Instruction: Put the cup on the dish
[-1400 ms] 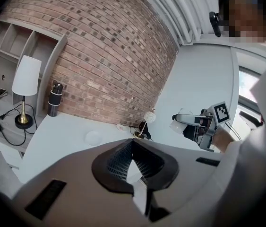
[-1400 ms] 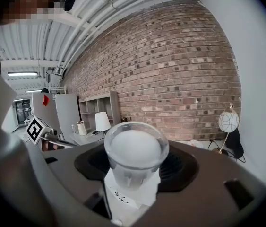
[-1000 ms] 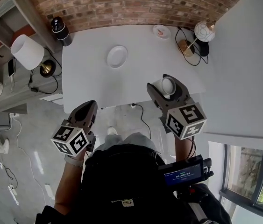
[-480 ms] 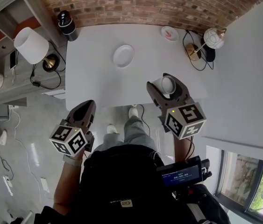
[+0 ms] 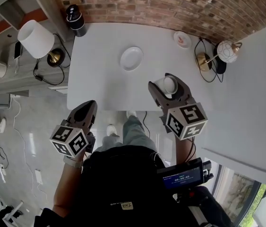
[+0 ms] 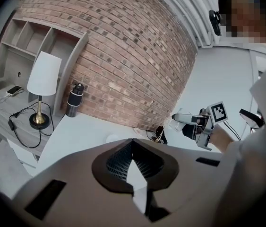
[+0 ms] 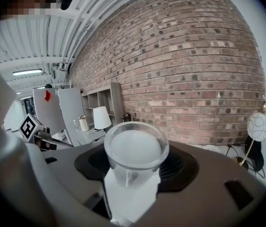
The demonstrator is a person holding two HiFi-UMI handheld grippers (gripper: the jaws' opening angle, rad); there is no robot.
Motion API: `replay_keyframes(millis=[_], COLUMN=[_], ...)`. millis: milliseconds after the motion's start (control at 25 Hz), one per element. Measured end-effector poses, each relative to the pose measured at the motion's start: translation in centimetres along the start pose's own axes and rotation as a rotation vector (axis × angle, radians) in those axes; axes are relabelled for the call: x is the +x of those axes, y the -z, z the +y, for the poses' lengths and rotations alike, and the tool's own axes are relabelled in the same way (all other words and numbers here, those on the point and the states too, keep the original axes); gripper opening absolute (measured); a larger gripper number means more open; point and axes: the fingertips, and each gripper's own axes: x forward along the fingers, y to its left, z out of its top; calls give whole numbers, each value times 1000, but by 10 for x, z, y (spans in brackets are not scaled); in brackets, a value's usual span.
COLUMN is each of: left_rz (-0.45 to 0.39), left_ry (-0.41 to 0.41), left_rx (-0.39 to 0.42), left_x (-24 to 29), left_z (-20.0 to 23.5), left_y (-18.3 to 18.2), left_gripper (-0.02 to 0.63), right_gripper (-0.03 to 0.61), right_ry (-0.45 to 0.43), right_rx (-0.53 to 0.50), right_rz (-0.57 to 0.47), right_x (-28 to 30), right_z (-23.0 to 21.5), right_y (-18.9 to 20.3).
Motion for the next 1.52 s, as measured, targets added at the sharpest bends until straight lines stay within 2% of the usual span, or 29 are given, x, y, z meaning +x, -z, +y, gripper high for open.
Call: replay_keyframes(millis=[160,720,1160,1520], left_rz=[-8,-43,-58,-72], left_ry=[-23,-125,-242,-359], left_rx=[3,-23,-64,-99], left_x=[10,34,32,24], left_z=[-1,7,15,24], left_y=[-9,-32,-29,-25], left_gripper=[5,5,5,5], right_gripper=[272,272,272,272], right_ry=[-20,-117,-195,-280], right_rx=[-30,-27,-87,-113], right_rz=[7,41,71,118], right_x=[18,85,135,183], right_z=[-11,-44,-52,-51], right_y=[-6,-9,-6,11])
